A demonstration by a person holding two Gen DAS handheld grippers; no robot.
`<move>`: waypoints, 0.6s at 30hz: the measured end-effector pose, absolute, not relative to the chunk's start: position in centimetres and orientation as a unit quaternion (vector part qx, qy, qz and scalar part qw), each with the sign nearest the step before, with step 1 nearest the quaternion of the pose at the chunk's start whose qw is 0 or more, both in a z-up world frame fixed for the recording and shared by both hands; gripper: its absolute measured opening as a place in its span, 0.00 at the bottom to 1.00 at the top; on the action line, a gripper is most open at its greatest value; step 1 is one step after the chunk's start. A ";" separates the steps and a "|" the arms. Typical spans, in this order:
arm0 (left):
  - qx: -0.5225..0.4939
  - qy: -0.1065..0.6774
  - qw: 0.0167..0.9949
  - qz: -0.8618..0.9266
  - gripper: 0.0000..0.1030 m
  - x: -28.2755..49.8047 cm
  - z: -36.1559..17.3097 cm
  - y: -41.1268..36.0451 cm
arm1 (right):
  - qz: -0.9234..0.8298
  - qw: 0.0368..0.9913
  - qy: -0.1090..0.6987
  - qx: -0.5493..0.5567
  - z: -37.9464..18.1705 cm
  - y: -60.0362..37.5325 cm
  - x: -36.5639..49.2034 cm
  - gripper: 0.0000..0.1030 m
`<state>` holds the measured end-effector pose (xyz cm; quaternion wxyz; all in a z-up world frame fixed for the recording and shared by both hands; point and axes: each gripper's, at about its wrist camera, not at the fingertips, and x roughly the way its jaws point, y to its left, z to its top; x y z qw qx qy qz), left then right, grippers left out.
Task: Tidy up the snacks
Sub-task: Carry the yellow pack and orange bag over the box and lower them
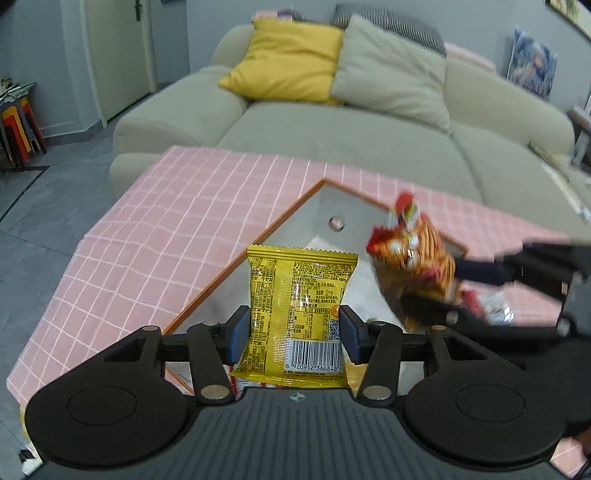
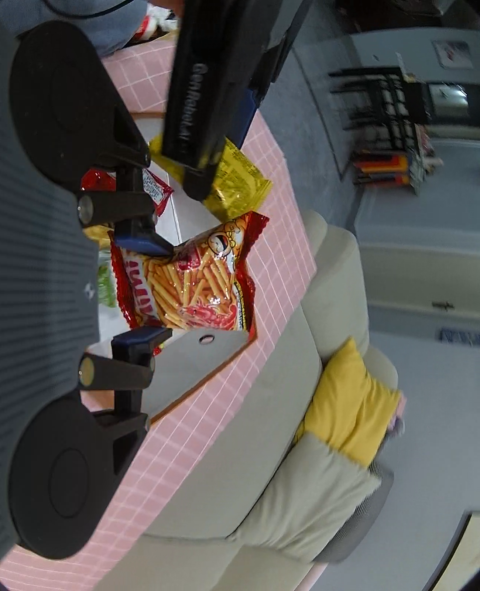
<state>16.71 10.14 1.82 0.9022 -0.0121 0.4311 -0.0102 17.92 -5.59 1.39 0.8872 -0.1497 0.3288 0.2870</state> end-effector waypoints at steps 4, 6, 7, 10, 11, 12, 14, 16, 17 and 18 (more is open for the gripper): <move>0.000 0.463 0.886 -0.032 0.56 17.9 0.0 10.5 | 0.314 0.863 0.354 -0.179 0.1 -4.5 23.2 0.37; 0.018 0.469 0.882 -0.043 0.56 18.5 -0.4 10.0 | 0.323 0.851 0.367 -0.194 -0.2 -4.3 24.7 0.37; 0.024 0.472 0.880 -0.049 0.56 19.0 -0.6 9.8 | 0.326 0.845 0.374 -0.200 -0.5 -4.3 25.5 0.37; 0.036 0.477 0.876 -0.068 0.56 20.0 -1.3 9.4 | 0.332 0.831 0.394 -0.209 -1.4 -4.4 27.5 0.37; 0.045 0.477 0.875 -0.076 0.56 20.3 -1.5 9.2 | 0.332 0.829 0.398 -0.210 -1.7 -4.6 27.9 0.37; 0.054 0.477 0.873 -0.085 0.56 20.5 -1.7 9.0 | 0.332 0.827 0.404 -0.206 -2.1 -4.8 28.4 0.37; 0.076 0.475 0.872 -0.093 0.56 20.7 -2.3 8.7 | 0.332 0.823 0.418 -0.196 -2.7 -5.1 29.3 0.38; 0.089 0.479 0.868 -0.093 0.56 21.2 -2.8 8.6 | 0.332 0.819 0.429 -0.188 -3.4 -5.1 30.0 0.38; 0.089 0.484 0.866 -0.091 0.56 21.4 -3.1 8.6 | 0.334 0.816 0.436 -0.183 -3.7 -5.0 30.5 0.38; 0.085 0.486 0.865 -0.089 0.56 21.6 -3.3 8.8 | 0.336 0.813 0.439 -0.183 -4.0 -4.8 30.4 0.38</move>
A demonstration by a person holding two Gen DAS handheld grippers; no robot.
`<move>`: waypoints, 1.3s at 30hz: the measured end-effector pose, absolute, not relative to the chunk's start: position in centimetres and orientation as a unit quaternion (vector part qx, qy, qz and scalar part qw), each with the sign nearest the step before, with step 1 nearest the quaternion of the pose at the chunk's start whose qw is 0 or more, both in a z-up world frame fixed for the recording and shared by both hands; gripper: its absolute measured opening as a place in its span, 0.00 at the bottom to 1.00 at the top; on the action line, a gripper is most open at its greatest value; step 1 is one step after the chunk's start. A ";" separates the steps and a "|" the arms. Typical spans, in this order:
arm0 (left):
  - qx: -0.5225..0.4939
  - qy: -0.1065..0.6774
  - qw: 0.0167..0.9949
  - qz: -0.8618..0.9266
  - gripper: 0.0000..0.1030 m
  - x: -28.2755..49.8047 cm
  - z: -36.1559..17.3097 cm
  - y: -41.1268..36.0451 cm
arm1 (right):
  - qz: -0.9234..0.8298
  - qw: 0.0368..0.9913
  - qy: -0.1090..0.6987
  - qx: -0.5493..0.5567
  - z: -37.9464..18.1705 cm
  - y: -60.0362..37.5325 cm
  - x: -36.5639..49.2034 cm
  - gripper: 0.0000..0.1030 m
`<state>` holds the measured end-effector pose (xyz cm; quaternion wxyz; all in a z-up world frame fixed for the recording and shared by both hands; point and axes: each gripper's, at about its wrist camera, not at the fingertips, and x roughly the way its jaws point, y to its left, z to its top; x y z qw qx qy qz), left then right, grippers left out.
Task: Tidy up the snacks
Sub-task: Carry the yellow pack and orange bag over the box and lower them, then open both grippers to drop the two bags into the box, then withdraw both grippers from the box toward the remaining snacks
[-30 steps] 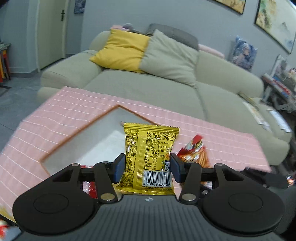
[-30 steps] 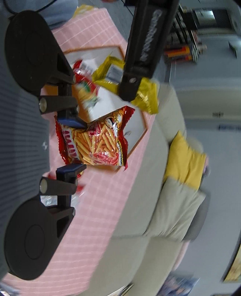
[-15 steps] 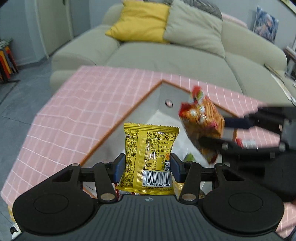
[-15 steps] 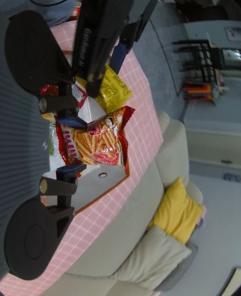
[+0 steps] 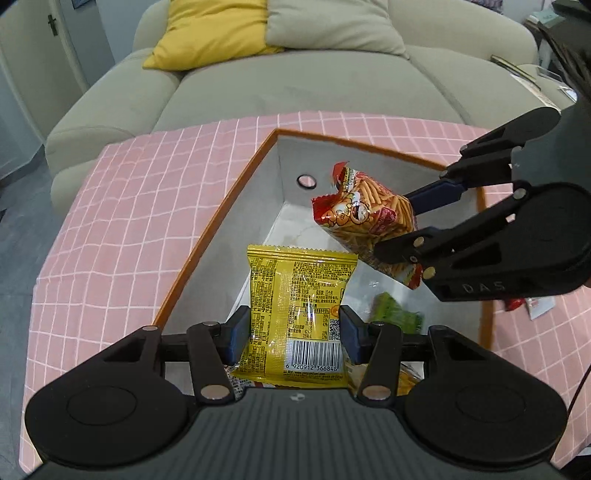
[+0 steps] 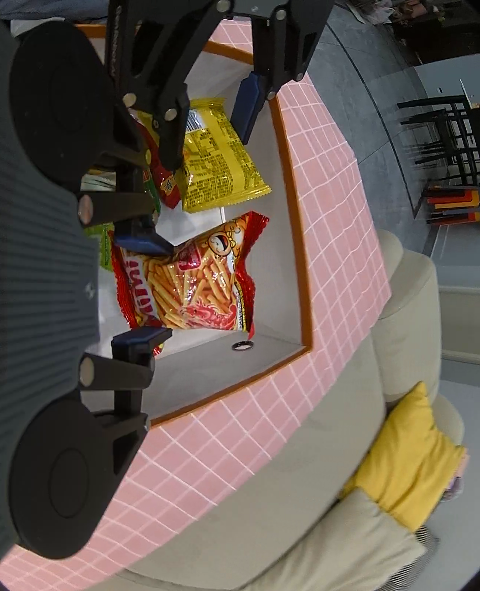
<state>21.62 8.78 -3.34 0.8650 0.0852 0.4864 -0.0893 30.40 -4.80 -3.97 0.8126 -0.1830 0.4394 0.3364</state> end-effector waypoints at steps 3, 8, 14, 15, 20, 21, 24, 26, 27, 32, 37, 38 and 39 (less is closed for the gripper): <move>0.066 0.496 0.861 -0.095 0.56 22.5 -3.9 9.5 | 0.330 0.807 0.446 -0.203 -4.9 -3.7 30.9 0.38; 0.095 0.517 0.845 -0.101 0.56 23.4 -4.9 8.3 | 0.321 0.770 0.509 -0.213 -7.0 -2.7 32.1 0.38; 0.084 0.544 0.832 -0.073 0.56 24.8 -6.4 8.4 | 0.301 0.759 0.531 -0.228 -8.2 -1.2 33.0 0.38; 0.084 0.546 0.831 -0.066 0.56 24.9 -6.6 8.4 | 0.298 0.757 0.534 -0.229 -8.5 -1.0 33.0 0.38; 0.091 0.551 0.827 -0.055 0.56 24.8 -7.1 8.6 | 0.283 0.763 0.539 -0.220 -9.5 -0.6 33.2 0.39; 0.091 0.554 0.826 -0.052 0.56 24.9 -7.3 8.6 | 0.282 0.764 0.538 -0.216 -9.5 -0.6 33.1 0.39; 0.094 0.560 0.822 -0.046 0.57 25.0 -7.6 8.7 | 0.280 0.770 0.536 -0.201 -9.4 -0.8 32.7 0.42; 0.093 0.561 0.822 -0.037 0.60 24.7 -7.7 8.7 | 0.280 0.778 0.528 -0.195 -9.1 -1.1 32.3 0.44; 0.090 0.561 0.822 -0.034 0.60 24.5 -7.8 8.7 | 0.282 0.781 0.523 -0.190 -8.9 -1.3 32.1 0.46; 0.081 0.555 0.827 -0.028 0.70 23.6 -7.2 8.9 | 0.283 0.805 0.494 -0.169 -7.3 -2.4 31.3 0.62; 0.066 0.543 0.837 -0.022 0.74 22.3 -5.8 9.2 | 0.272 0.826 0.478 -0.124 -5.6 -3.7 30.7 0.67; 0.067 0.539 0.840 -0.021 0.75 22.0 -5.4 9.2 | 0.272 0.829 0.476 -0.116 -5.3 -3.9 30.5 0.67; 0.067 0.535 0.842 -0.019 0.75 21.7 -5.0 9.2 | 0.271 0.831 0.474 -0.111 -5.0 -4.1 30.4 0.67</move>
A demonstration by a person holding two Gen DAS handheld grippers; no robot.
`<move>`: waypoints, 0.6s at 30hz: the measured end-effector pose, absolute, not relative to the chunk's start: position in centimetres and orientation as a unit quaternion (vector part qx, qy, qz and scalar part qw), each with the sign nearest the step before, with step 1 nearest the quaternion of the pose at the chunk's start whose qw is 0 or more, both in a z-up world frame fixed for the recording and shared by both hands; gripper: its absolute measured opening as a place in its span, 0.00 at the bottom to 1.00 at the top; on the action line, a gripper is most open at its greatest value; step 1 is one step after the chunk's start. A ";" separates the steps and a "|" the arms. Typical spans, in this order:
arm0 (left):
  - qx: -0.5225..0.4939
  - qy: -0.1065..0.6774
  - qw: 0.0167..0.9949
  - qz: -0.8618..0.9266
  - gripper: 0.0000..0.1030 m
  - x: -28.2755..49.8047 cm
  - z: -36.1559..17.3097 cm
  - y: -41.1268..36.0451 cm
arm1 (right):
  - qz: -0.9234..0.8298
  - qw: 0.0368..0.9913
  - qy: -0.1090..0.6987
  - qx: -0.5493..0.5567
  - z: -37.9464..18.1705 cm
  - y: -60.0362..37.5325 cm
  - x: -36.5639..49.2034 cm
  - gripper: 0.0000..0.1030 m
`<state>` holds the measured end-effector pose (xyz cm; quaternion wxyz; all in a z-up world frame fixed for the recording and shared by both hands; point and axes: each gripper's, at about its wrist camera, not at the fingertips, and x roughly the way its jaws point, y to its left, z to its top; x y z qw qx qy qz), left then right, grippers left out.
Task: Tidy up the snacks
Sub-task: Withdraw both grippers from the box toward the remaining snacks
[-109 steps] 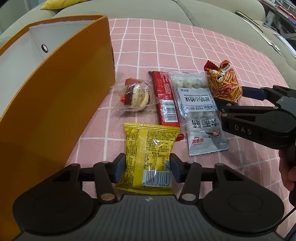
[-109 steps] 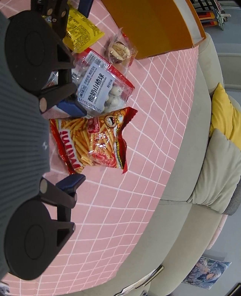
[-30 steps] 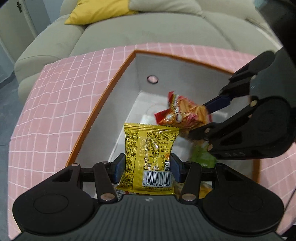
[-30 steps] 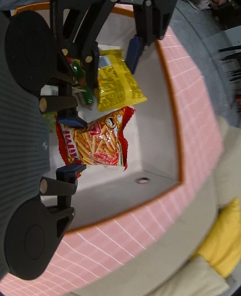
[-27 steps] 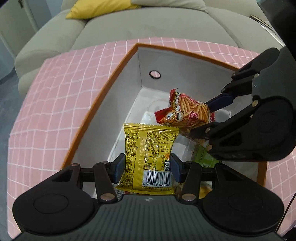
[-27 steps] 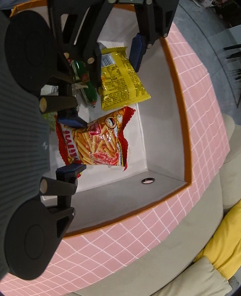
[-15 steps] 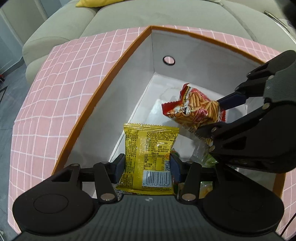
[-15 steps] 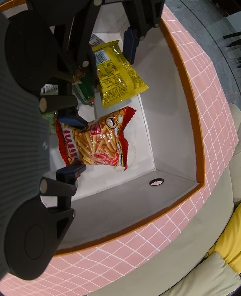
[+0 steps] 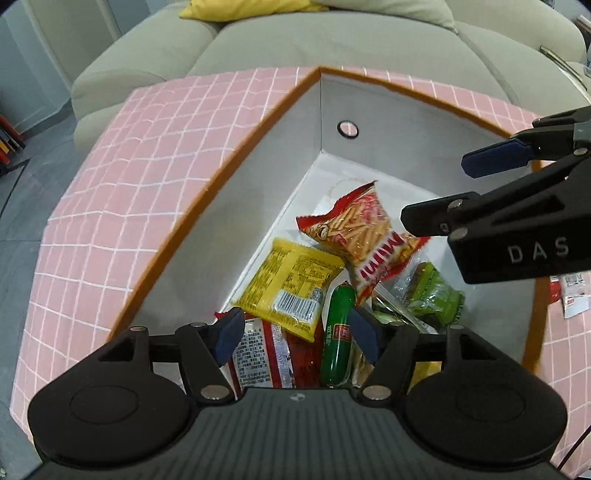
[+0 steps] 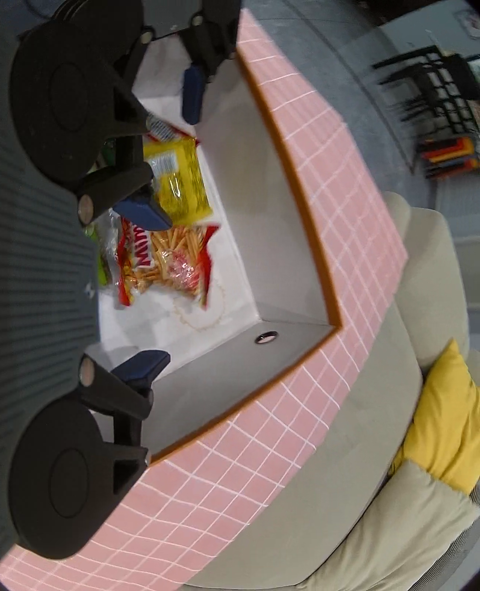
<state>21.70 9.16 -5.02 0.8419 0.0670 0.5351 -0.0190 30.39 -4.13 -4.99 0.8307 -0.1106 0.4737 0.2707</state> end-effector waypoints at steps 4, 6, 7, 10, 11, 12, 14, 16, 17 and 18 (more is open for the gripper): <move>0.061 0.514 0.856 -0.013 0.75 20.5 -3.2 9.0 | 0.269 0.838 0.463 -0.105 -3.9 -4.1 29.4 0.68; 0.057 0.499 0.865 -0.009 0.75 20.0 -2.2 8.9 | 0.270 0.842 0.455 -0.101 -3.1 -4.5 28.9 0.69; 0.053 0.491 0.870 -0.006 0.75 19.7 -1.6 8.9 | 0.270 0.845 0.451 -0.099 -2.8 -4.5 28.5 0.71; 0.043 0.467 0.883 0.001 0.75 18.8 0.1 8.6 | 0.270 0.853 0.437 -0.089 -1.8 -5.0 27.1 0.71; 0.043 0.460 0.887 0.003 0.75 18.4 0.5 8.5 | 0.268 0.857 0.432 -0.081 -1.5 -5.4 26.7 0.72; 0.043 0.451 0.891 0.003 0.75 18.0 0.9 8.4 | 0.265 0.860 0.429 -0.073 -1.1 -5.9 26.4 0.72; 0.044 0.437 0.898 0.000 0.76 17.0 1.6 8.0 | 0.257 0.869 0.417 -0.063 -0.3 -6.6 25.5 0.73; 0.049 0.427 0.903 0.005 0.76 16.4 2.0 7.9 | 0.252 0.877 0.405 -0.060 0.4 -7.4 24.6 0.73; 0.050 0.423 0.905 0.008 0.76 16.0 2.1 7.9 | 0.247 0.881 0.399 -0.060 0.8 -7.7 24.1 0.73; 0.049 0.419 0.907 0.012 0.76 15.5 2.3 7.8 | 0.243 0.885 0.392 -0.058 1.1 -8.1 23.6 0.73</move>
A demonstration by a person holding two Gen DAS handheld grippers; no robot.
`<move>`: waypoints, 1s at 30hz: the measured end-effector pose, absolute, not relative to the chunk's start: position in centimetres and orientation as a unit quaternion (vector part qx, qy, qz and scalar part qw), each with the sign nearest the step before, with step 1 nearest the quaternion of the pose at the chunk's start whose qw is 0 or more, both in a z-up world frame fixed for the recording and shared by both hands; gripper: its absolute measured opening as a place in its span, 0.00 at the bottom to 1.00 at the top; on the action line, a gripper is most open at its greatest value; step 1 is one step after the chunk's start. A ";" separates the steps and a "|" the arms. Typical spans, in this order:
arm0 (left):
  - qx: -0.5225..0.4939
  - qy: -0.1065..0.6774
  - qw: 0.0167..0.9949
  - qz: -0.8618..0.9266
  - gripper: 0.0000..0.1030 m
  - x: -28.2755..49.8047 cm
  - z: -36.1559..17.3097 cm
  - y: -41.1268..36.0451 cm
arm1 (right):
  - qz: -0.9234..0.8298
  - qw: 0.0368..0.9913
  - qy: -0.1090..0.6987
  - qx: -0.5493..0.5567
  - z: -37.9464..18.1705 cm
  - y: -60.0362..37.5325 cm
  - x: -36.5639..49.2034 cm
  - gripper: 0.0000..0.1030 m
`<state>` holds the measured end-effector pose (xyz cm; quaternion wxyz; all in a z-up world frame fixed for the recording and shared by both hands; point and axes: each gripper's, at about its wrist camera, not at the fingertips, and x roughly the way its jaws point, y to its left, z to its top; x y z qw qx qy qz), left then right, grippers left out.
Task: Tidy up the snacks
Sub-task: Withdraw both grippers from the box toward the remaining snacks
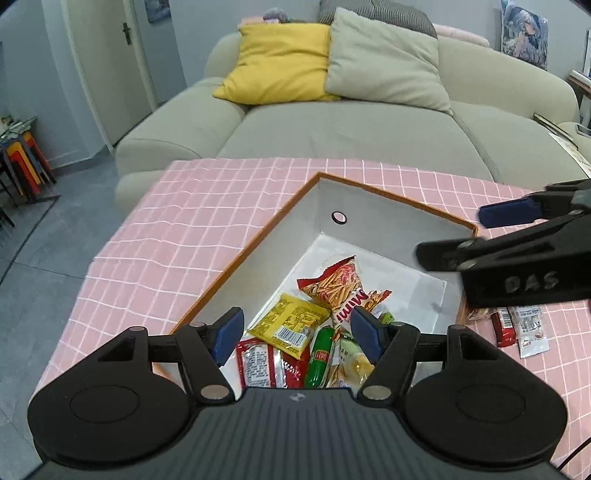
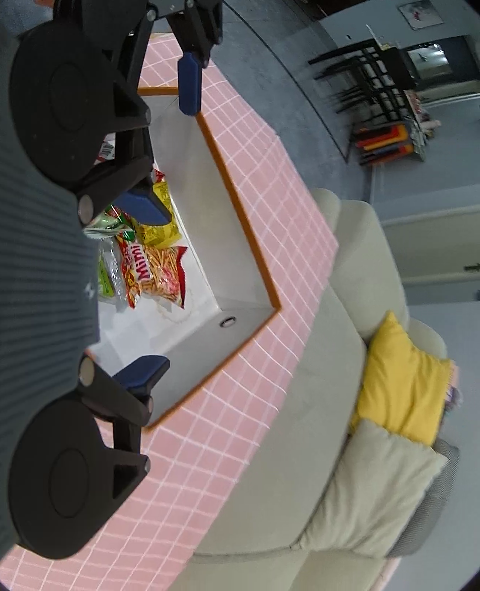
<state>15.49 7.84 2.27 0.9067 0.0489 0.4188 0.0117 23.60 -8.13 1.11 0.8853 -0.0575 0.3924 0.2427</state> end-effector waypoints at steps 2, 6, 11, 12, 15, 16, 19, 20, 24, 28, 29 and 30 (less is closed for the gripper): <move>0.040 0.409 0.911 0.018 0.76 14.5 2.9 7.9 | 0.236 0.892 0.381 -0.049 1.8 -9.1 22.5 0.73; -0.001 0.386 0.922 0.037 0.76 12.5 4.0 8.5 | 0.221 0.907 0.356 -0.041 2.7 -10.7 19.8 0.73; -0.045 0.367 0.929 0.037 0.76 10.1 4.9 8.1 | 0.198 0.920 0.338 -0.029 2.8 -13.1 16.0 0.73; -0.047 0.364 0.930 0.035 0.76 9.7 5.0 7.9 | 0.194 0.921 0.337 -0.026 2.6 -13.7 15.2 0.73; -0.052 0.358 0.932 0.020 0.76 8.5 5.2 6.8 | 0.174 0.926 0.335 -0.015 1.9 -15.6 12.6 0.73; -0.054 0.360 0.931 0.008 0.76 8.3 5.2 6.3 | 0.166 0.928 0.333 -0.013 1.5 -16.3 11.7 0.73; -0.057 0.360 0.931 -0.024 0.76 7.2 5.0 4.6 | 0.137 0.933 0.333 -0.010 0.3 -18.3 9.1 0.74; -0.054 0.360 0.931 -0.035 0.76 7.0 4.9 3.9 | 0.126 0.935 0.333 -0.008 -0.1 -18.9 8.3 0.74; -0.044 0.358 0.929 -0.087 0.75 5.9 4.2 1.1 | 0.086 0.934 0.346 -0.010 -1.7 -21.1 6.2 0.74; -0.033 0.369 0.920 -0.128 0.74 5.4 2.6 -1.8 | 0.052 0.934 0.354 0.002 -2.8 -23.5 4.6 0.74; -0.025 0.378 0.916 -0.136 0.73 5.4 2.0 -2.6 | 0.044 0.934 0.354 0.004 -3.2 -24.1 4.5 0.74; -0.019 0.382 0.913 -0.141 0.73 5.4 1.5 -3.0 | 0.037 0.935 0.353 0.007 -3.5 -24.4 4.3 0.74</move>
